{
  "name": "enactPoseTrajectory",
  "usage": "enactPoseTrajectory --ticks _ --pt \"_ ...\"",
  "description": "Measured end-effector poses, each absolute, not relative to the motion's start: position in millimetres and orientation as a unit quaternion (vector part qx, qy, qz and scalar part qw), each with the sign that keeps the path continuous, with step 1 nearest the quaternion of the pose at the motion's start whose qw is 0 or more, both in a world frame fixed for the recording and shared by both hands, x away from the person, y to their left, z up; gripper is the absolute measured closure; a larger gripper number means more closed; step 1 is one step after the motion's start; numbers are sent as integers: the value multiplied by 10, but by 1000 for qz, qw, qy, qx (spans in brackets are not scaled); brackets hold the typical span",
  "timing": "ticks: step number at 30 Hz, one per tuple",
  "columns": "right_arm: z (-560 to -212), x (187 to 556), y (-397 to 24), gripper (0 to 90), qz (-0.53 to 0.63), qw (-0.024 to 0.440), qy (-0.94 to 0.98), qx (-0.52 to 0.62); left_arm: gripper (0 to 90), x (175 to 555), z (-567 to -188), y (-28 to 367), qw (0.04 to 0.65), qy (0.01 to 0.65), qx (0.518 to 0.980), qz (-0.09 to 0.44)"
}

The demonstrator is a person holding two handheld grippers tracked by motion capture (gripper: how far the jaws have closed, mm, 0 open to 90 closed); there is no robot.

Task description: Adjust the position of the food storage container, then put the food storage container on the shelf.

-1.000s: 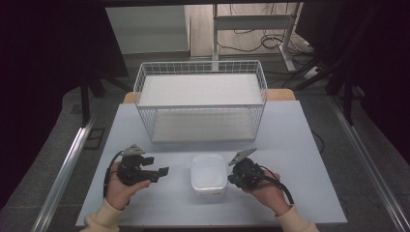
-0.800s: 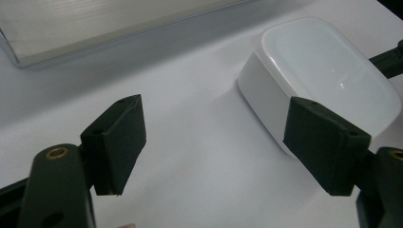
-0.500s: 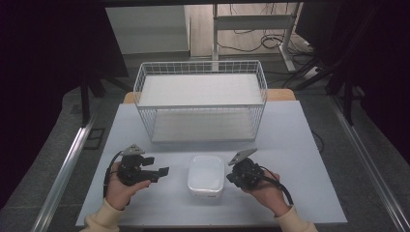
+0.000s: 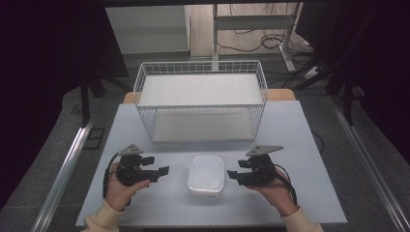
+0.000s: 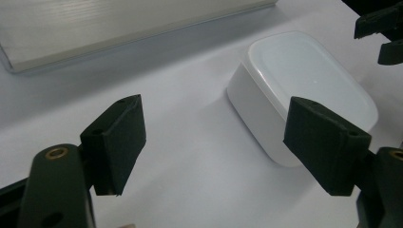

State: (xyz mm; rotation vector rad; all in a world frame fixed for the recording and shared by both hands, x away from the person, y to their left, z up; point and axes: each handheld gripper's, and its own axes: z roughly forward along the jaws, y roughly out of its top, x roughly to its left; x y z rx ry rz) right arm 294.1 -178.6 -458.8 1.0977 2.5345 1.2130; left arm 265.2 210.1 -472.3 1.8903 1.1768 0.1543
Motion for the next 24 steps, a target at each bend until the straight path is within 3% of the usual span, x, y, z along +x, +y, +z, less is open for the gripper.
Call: enactPoseTrajectory --ticks 4,9,24 --pt "-4594 2953 -1794 293 416 60 826 375 212 2644 -4717 2110 444 481 754 58" --pt "-4627 2971 -1790 266 419 52 821 385 221 2609 -4643 2036 427 484 758 95" --pt "-4681 2948 -1776 292 440 22 797 412 191 2715 -4633 1916 472 469 747 19"
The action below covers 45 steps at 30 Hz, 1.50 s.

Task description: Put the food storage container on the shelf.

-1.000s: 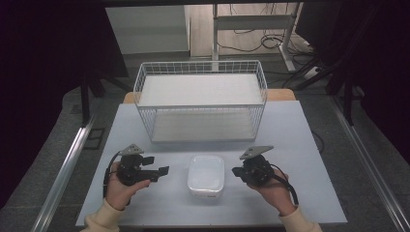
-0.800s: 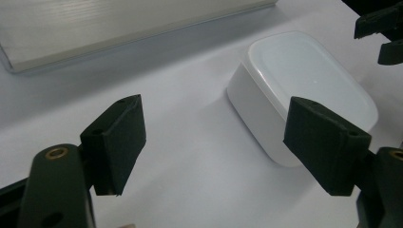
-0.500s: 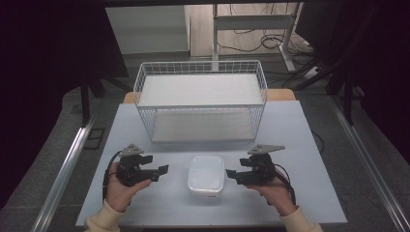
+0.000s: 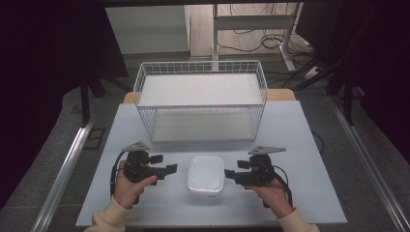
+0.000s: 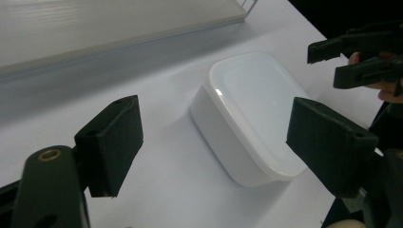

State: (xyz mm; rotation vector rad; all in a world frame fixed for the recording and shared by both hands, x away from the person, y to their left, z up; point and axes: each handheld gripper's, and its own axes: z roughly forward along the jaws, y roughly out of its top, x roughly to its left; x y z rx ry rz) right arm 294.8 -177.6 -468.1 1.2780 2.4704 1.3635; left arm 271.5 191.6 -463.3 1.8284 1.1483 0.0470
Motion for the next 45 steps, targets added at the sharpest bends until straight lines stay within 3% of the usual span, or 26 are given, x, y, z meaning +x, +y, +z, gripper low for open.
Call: enactPoseTrajectory --ticks 12,23,34,37,40,44,45 --pt "-4725 2951 -1610 246 439 5 783 441 288 2845 -4704 1787 476 491 728 -49" --pt "-4818 2977 -1535 343 436 -26 777 454 328 2956 -4858 1616 468 502 718 -112" --pt "-4897 3012 -1546 407 438 -48 763 473 372 3005 -4938 1572 456 503 722 -131" --pt "-4921 3019 -1543 428 440 -58 758 477 399 3049 -5025 1582 462 508 707 -172" --pt "-4938 3029 -1542 450 441 -68 755 480 413 3059 -5065 1577 456 510 708 -176" --pt "-4959 3041 -1547 486 438 -75 750 490 476 3074 -5112 1562 451 508 709 -190" --pt "-4967 3044 -1563 515 437 -81 746 495 559 3079 -5135 1544 451 504 708 -202"
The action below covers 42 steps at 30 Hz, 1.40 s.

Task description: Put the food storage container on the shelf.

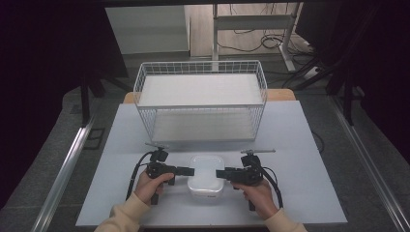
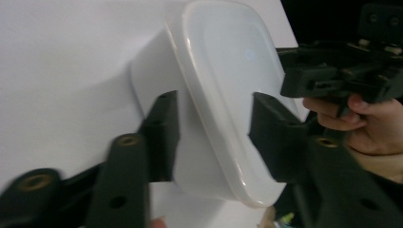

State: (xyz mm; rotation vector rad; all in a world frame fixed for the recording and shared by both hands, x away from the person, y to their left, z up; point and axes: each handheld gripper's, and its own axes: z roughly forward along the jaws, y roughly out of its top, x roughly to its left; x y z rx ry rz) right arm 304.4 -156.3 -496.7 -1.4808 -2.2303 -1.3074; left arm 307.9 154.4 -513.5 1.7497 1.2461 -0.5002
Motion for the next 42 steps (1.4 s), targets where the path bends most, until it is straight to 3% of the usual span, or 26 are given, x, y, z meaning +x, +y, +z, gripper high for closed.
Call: enactPoseTrajectory --ticks 3,6,19,27,42 --pt "-4965 3042 -1590 574 -441 90 -737 -504 588 3076 -5128 1551 449 506 709 -199" --pt "-4990 3052 -1672 663 -456 125 -710 -521 671 3048 -5091 1581 456 508 705 -192" --pt "-4939 2996 -1768 771 -485 159 -691 -512 764 2920 -4998 1660 479 491 703 -187" --pt "-4920 2992 -1792 803 -497 164 -692 -497 802 2894 -4976 1697 487 481 704 -189" --pt "-4835 2948 -1765 806 -508 138 -711 -467 803 2817 -4832 1695 494 461 723 -145"
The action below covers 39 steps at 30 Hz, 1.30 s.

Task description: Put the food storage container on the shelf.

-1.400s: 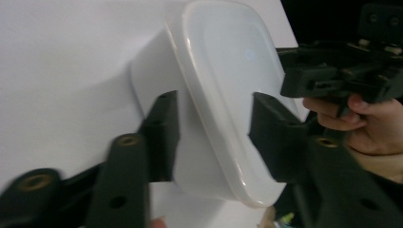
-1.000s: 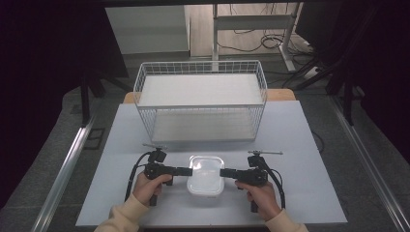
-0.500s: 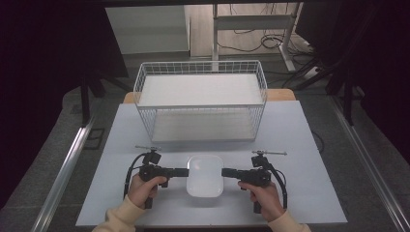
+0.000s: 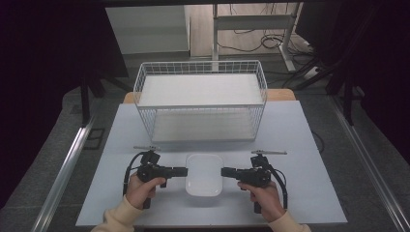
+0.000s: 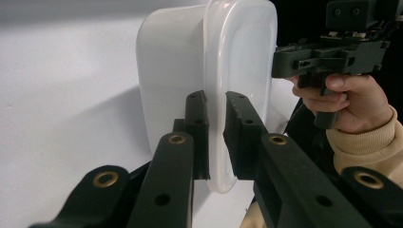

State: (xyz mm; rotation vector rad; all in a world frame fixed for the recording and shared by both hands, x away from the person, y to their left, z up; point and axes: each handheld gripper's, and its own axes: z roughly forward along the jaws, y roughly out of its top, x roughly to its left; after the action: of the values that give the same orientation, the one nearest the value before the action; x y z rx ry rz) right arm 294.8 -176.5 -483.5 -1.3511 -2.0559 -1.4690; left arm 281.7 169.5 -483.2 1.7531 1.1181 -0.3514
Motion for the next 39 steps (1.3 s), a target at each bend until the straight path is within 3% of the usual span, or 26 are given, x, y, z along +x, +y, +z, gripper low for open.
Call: enactPoseTrajectory --ticks 39 --pt "-4220 3008 -1796 809 -554 57 -734 -390 802 2876 -4268 1658 530 407 741 -66"
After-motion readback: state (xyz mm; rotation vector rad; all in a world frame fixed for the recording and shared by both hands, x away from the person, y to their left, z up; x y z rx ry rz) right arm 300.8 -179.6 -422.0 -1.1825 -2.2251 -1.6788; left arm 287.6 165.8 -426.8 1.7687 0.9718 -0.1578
